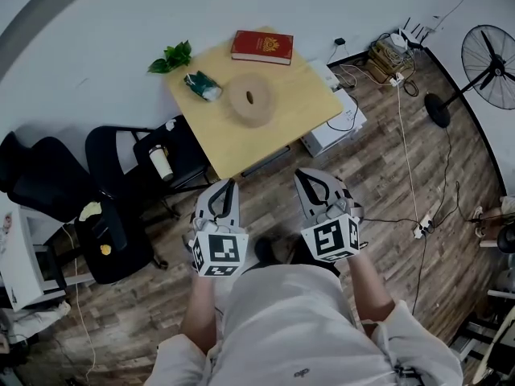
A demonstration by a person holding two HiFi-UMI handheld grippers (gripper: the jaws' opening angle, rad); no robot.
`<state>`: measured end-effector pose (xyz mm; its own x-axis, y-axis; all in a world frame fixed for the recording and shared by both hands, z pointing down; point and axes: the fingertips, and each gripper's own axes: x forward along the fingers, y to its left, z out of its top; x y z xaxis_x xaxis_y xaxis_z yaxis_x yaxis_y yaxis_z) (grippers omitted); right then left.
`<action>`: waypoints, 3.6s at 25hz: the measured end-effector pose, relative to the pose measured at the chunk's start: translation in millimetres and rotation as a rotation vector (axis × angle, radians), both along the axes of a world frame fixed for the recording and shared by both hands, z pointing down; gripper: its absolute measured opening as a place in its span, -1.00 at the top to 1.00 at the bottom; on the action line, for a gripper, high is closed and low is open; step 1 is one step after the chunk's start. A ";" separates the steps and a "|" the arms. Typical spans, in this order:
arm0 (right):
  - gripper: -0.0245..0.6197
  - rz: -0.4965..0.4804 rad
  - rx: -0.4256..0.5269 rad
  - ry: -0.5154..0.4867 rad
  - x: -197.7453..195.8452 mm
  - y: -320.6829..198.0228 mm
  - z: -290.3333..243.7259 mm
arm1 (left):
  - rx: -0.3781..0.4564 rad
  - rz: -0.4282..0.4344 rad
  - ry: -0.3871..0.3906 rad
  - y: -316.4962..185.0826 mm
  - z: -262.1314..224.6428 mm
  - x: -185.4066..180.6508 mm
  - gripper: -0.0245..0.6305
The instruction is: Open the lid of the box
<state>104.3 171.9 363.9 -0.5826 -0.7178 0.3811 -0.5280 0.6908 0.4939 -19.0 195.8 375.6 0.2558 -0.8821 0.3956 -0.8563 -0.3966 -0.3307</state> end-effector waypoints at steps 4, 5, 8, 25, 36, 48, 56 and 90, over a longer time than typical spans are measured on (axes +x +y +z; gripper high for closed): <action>0.88 -0.007 -0.013 0.003 -3.1 4.4 5.4 | -0.004 -0.008 -0.014 4.0 4.5 -3.1 0.89; 0.85 -0.008 -0.015 0.004 -3.4 5.6 6.4 | -0.003 -0.010 -0.018 4.7 5.0 -3.5 0.89; 0.71 -0.014 -0.019 0.013 -3.7 6.0 10.5 | -0.004 -0.008 -0.020 3.8 7.1 -2.6 0.88; 0.26 -0.089 -0.067 0.045 -12.6 -56.5 30.9 | -0.061 0.000 -0.081 -52.8 28.0 2.5 0.38; 0.25 -0.164 -0.096 0.026 -26.1 -126.2 40.8 | -0.125 -0.038 -0.103 -107.4 41.3 -2.2 0.36; 0.23 -0.280 -0.111 0.017 -17.9 -189.4 42.9 | -0.160 -0.084 -0.109 -166.5 46.4 22.6 0.35; 0.23 -0.323 -0.141 -0.016 -11.2 -216.5 56.8 | -0.198 -0.122 -0.100 -186.6 60.8 38.2 0.35; 0.03 -0.258 -0.269 0.144 -98.4 -255.1 131.2 | -0.238 0.015 -0.073 -239.9 92.6 -45.3 0.35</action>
<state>5.9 -83.3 495.1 -0.6576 -0.4182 0.6266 -0.2588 0.9066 0.3335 -64.3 -44.1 468.2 0.2315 -0.7582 0.6096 -0.8267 -0.4836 -0.2876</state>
